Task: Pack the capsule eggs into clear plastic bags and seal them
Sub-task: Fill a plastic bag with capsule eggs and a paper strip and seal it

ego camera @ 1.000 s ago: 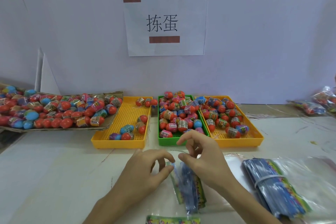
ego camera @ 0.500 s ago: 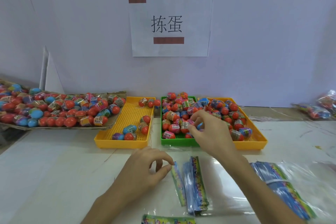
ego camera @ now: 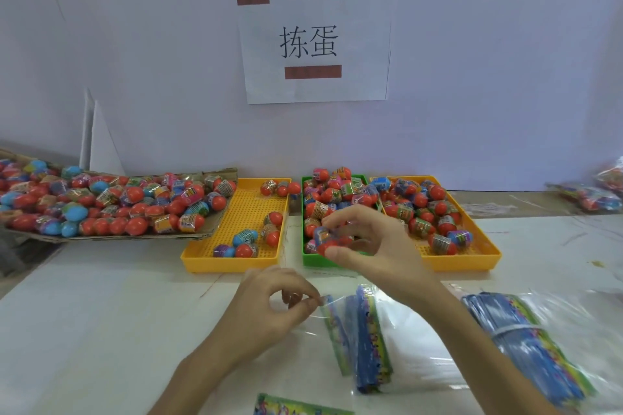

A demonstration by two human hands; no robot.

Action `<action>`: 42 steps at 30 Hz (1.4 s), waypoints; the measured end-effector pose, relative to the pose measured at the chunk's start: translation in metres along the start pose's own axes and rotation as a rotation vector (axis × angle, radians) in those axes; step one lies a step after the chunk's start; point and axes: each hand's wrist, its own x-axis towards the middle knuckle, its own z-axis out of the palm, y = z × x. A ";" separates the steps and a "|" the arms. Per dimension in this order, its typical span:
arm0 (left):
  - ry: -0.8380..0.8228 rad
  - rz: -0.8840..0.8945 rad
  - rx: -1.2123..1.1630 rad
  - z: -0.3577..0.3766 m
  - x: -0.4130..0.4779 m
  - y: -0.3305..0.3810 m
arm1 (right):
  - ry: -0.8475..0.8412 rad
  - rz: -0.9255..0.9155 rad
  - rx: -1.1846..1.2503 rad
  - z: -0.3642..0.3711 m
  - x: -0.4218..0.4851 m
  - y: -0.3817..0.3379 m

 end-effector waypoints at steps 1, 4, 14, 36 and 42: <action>0.003 -0.003 -0.016 0.000 0.000 0.000 | -0.054 0.012 0.036 0.004 -0.001 -0.002; 0.015 -0.011 -0.042 -0.002 0.001 0.001 | -0.096 0.021 -0.009 0.010 -0.003 -0.002; 0.059 0.070 -0.045 -0.006 -0.001 0.004 | -0.184 0.090 -0.236 0.010 -0.001 0.004; 0.243 0.230 0.048 -0.010 0.000 0.008 | -0.368 0.120 -0.066 0.006 -0.002 0.008; 0.246 0.256 0.134 -0.008 0.002 0.003 | -0.350 0.105 -0.179 0.007 -0.001 0.010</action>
